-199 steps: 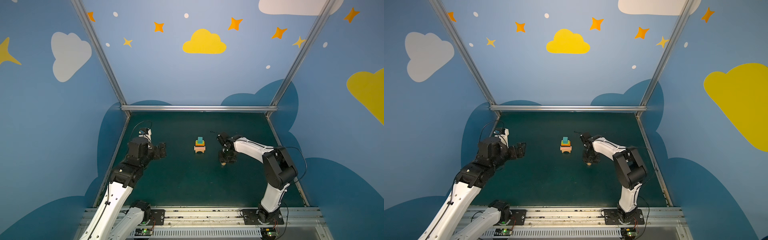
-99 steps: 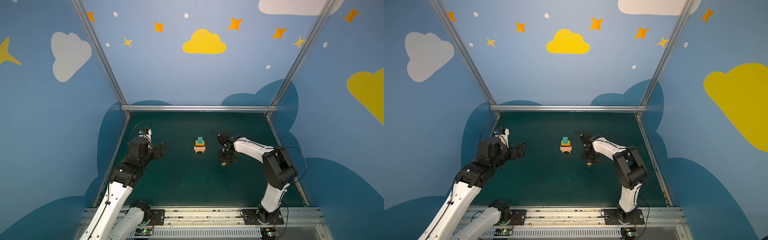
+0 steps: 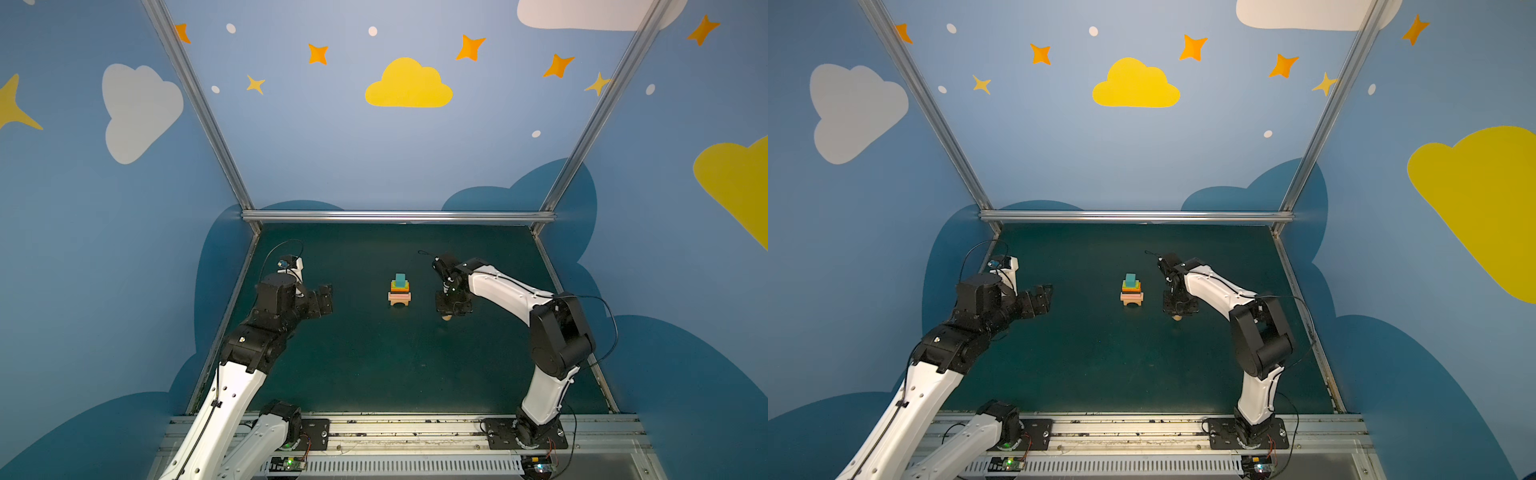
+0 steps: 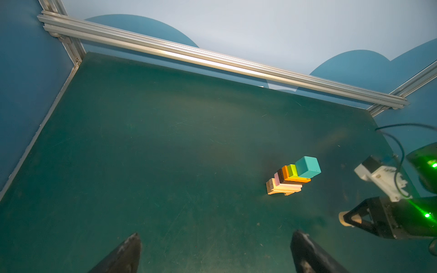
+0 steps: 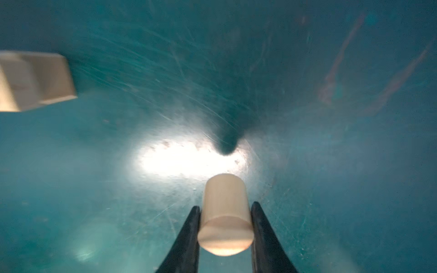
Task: Build the wood block tower
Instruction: 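Lift the cream cylinder with the right gripper and carry it over the stack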
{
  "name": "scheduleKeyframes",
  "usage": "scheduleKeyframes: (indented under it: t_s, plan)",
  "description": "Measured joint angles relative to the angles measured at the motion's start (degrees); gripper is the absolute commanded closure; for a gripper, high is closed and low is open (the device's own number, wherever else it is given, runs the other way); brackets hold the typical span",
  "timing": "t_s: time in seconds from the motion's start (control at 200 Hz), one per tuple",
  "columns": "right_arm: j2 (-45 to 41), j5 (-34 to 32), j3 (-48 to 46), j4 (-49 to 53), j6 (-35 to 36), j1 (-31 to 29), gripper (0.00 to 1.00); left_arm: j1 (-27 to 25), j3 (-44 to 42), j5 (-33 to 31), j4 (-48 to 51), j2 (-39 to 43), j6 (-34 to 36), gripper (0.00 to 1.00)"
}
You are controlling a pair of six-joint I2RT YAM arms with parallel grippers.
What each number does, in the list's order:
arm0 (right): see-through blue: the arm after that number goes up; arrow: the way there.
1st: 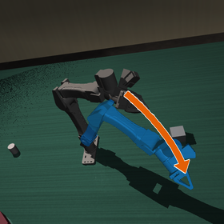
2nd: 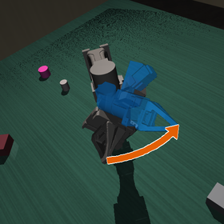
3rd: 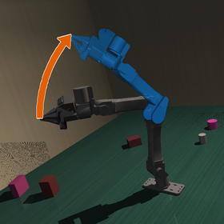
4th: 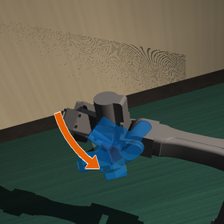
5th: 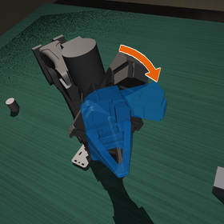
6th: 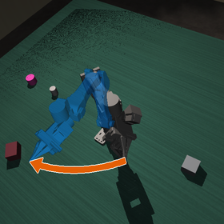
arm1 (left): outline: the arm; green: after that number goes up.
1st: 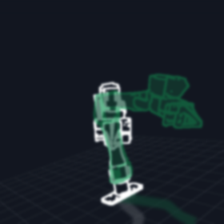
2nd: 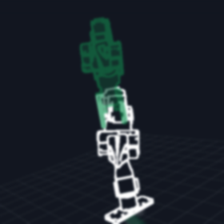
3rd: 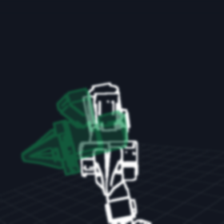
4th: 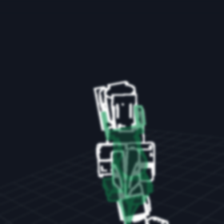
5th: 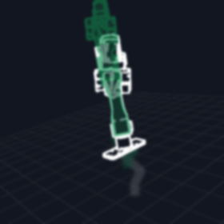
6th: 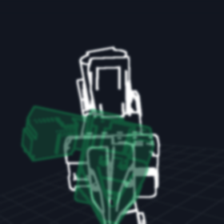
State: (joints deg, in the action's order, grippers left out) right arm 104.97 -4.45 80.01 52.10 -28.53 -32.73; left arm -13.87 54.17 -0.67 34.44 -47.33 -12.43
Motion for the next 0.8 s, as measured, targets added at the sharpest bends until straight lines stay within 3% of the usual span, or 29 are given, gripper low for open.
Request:
scheduleKeyframes:
  t_s: [0.37,0.801]
  plan:
    - [1.33,-1.18,20.72,12.11,6.60,-1.03,0.74,0.48,0.00,1.79,-0.04,-0.31,-0.07,0.02]
    - [14.88,-2.19,45.11,24.09,13.22,-4.76,0.74,1.38,0.00,3.63,-0.37,-0.72,-0.42,0.02]
